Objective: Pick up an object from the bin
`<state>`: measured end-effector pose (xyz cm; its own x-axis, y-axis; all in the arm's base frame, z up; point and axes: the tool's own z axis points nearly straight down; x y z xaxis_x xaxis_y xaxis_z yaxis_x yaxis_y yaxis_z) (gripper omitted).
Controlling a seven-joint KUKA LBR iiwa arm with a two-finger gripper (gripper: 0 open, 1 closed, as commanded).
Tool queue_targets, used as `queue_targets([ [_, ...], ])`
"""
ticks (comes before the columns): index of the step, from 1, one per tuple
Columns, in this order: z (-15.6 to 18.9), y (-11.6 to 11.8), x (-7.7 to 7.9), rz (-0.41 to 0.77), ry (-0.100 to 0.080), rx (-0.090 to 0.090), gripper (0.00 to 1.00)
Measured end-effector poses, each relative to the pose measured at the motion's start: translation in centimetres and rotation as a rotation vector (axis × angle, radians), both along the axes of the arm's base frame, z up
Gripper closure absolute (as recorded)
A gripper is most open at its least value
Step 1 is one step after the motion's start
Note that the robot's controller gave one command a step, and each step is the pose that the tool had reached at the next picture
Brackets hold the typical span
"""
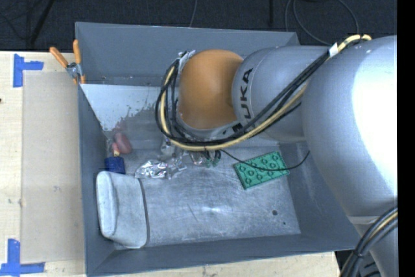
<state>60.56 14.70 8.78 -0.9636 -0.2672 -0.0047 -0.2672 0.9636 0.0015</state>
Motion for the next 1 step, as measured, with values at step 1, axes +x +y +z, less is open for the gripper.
queue_targets([
  [1, 12.46, 0.31, -0.76, 0.026, -0.006, 0.000, 1.00],
])
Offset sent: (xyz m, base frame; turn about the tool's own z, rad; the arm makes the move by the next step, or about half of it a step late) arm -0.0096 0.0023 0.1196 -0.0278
